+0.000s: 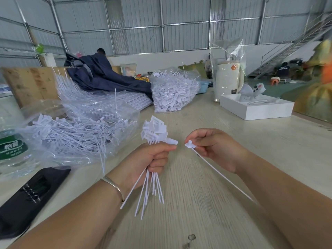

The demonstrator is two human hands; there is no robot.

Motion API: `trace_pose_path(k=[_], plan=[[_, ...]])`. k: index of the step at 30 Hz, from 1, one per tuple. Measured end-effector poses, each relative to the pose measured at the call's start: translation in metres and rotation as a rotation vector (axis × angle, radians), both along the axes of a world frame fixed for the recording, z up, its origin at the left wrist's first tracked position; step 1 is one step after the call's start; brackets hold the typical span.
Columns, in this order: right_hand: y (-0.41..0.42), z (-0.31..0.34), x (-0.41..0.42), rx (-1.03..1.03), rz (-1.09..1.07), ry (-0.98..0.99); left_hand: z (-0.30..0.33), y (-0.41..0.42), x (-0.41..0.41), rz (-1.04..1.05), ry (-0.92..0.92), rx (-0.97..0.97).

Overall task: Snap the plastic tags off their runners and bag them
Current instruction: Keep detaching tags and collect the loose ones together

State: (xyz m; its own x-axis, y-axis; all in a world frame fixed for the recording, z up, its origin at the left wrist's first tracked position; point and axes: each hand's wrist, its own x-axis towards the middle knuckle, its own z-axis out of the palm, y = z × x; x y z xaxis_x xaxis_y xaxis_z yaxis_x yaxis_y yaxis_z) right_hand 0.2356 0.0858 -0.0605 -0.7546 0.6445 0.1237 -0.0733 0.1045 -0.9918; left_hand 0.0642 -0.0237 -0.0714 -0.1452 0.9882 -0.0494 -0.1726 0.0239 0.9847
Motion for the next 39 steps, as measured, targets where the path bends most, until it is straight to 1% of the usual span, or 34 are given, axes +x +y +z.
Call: trace_pose_path(k=[2, 5, 11, 15, 18, 20, 22, 25, 27, 28, 30, 32, 33, 35, 37, 39], plan=[[0.002, -0.001, -0.001, -0.034, -0.025, 0.037, -0.001, -0.001, 0.003, -0.004, 0.008, 0.021], [0.004, -0.001, -0.001, -0.090, -0.055, 0.079, -0.004, 0.001, 0.005, 0.032, -0.018, -0.015], [0.003, -0.001, 0.000, -0.068, -0.020, 0.075, -0.007, 0.005, 0.005, 0.145, -0.137, -0.100], [-0.001, -0.001, -0.003, -0.004, -0.075, 0.096, -0.007, 0.003, 0.011, 0.144, -0.141, -0.103], [-0.004, -0.002, -0.006, 0.085, -0.136, 0.129, -0.005, 0.000, 0.015, 0.037, -0.095, -0.097], [-0.006, -0.003, -0.008, 0.156, -0.177, 0.182, -0.003, -0.001, 0.017, 0.003, -0.100, -0.110], [-0.007, -0.003, -0.009, 0.235, -0.209, 0.207, -0.003, 0.000, 0.017, -0.008, -0.122, -0.121], [-0.009, -0.005, -0.012, 0.317, -0.237, 0.185, -0.002, 0.002, 0.014, -0.009, -0.174, -0.132], [-0.011, -0.007, -0.014, 0.311, -0.244, 0.141, 0.001, 0.002, 0.015, 0.024, -0.243, -0.110], [-0.013, -0.007, -0.015, 0.271, -0.243, 0.124, 0.002, 0.002, 0.015, 0.054, -0.280, -0.088], [-0.020, -0.007, -0.019, 0.092, -0.187, 0.096, 0.005, 0.003, 0.015, 0.144, -0.320, -0.027], [-0.029, -0.007, -0.023, -0.098, -0.027, 0.028, 0.007, 0.004, 0.015, 0.234, -0.366, 0.053], [-0.033, -0.008, -0.025, -0.157, 0.082, -0.010, 0.008, 0.005, 0.014, 0.272, -0.394, 0.092], [-0.042, -0.012, -0.027, -0.200, 0.303, -0.070, 0.010, 0.005, 0.014, 0.355, -0.401, 0.179], [-0.047, -0.013, -0.027, -0.193, 0.486, -0.124, 0.011, 0.005, 0.015, 0.429, -0.370, 0.236], [-0.050, -0.011, -0.025, -0.159, 0.578, -0.190, 0.010, 0.005, 0.017, 0.489, -0.340, 0.261]])
